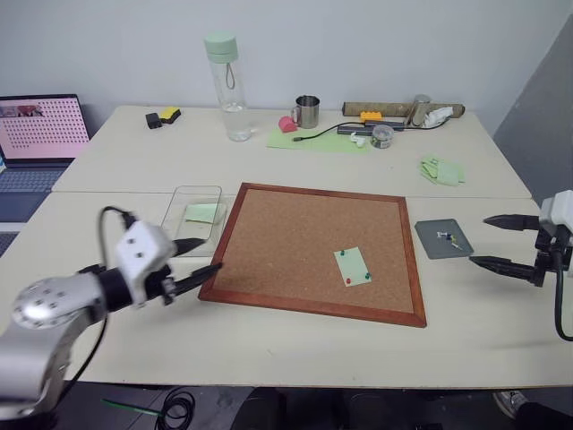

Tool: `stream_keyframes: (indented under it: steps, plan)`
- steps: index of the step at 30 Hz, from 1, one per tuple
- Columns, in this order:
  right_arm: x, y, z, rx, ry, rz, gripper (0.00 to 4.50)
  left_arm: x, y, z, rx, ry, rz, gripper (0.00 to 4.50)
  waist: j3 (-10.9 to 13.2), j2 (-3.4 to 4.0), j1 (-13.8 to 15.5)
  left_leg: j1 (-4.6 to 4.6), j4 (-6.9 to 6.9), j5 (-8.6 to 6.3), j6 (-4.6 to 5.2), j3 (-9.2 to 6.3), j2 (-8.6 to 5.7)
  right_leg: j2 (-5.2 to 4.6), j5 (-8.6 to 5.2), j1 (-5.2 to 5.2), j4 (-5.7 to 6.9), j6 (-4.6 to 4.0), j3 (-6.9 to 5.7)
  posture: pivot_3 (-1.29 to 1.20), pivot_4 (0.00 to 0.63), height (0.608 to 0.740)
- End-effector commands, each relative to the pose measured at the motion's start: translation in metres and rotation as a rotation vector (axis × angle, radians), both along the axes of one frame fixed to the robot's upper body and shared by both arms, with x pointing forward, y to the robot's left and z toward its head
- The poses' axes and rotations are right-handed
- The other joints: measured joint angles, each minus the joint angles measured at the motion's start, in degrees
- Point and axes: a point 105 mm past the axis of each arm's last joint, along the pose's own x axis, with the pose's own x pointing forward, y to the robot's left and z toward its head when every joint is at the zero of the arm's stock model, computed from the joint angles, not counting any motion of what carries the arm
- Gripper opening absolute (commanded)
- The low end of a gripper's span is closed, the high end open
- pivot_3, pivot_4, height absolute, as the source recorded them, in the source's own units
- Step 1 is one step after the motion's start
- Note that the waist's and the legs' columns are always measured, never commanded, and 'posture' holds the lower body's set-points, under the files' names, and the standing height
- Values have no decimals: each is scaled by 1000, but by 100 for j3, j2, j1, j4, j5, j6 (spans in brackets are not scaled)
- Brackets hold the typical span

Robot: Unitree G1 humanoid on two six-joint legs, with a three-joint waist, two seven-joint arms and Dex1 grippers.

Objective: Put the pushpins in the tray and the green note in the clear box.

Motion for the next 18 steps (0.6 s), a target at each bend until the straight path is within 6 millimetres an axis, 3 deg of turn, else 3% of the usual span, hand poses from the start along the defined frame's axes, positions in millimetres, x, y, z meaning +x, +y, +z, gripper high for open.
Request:
stream_keyframes:
  steps: [1,5,11,18]
  plan:
    - [-3,25,10,26,-51,57,4500,9,-30,0,-16,-11,-100,1914,1,-2,1,1,0,0,0,1,0,0,0,0,2,0,1,0,150,740]
    - [1,52,3,53,-54,97,4500,24,-46,-18,-26,9,-132,1136,0,0,-5,0,1,0,-1,-1,0,3,0,-2,3,0,-1,0,150,740]
    - [25,93,-5,92,-71,125,4500,42,-66,-50,-57,30,-133,96,1,-1,-16,-1,4,1,-2,-1,0,4,0,-6,7,0,-1,0,150,740]
    - [48,141,-28,28,-40,208,4500,54,-73,-86,-70,51,-69,42,0,-3,-12,-7,8,3,-4,-4,-1,4,0,-11,7,0,-3,0,150,740]
